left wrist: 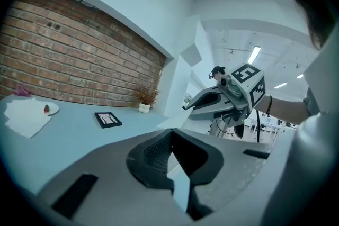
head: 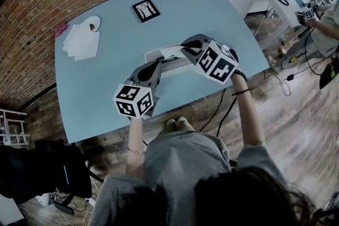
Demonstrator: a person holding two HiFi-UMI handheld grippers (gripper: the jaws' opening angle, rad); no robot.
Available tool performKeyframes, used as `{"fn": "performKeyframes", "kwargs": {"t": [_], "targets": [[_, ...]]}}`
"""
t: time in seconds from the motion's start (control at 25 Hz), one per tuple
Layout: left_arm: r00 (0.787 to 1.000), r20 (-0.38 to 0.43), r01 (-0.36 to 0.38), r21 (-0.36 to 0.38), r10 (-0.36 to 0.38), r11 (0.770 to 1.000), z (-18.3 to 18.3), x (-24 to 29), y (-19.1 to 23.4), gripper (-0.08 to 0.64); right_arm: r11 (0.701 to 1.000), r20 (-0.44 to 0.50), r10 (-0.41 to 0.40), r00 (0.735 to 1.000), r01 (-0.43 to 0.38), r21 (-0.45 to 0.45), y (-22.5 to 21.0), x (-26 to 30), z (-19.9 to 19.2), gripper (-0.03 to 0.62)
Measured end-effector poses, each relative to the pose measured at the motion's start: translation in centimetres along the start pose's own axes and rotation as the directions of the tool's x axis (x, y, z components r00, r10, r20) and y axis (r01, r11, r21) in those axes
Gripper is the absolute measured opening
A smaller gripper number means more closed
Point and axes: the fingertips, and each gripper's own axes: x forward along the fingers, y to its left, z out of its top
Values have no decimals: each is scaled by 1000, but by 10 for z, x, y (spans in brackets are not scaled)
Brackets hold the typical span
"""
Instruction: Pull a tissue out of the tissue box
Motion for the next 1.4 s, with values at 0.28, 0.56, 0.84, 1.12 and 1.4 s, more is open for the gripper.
{"fn": "performKeyframes", "kwargs": {"t": [0.28,0.56,0.84,1.12,1.4], "targets": [[1000,9,22,29,-23,999,8,-4,-10,3,998,36,-50,998,49,28,-2,-24,5,3],[999,18,31,48,-32,998,11,-8,-16,3,990,98,-103,990,92,107,0,-44,6,2],[998,39,37,64,-40,997,14,-12,-23,3,966,192,-146,970,97,241,5,-59,8,2],[998,42,42,82,-46,996,13,-18,-30,3,930,279,-185,942,76,360,13,-68,2,2],[999,40,32,102,-36,994,5,-28,-37,3,898,339,-216,916,49,438,23,-79,-8,2]]}}
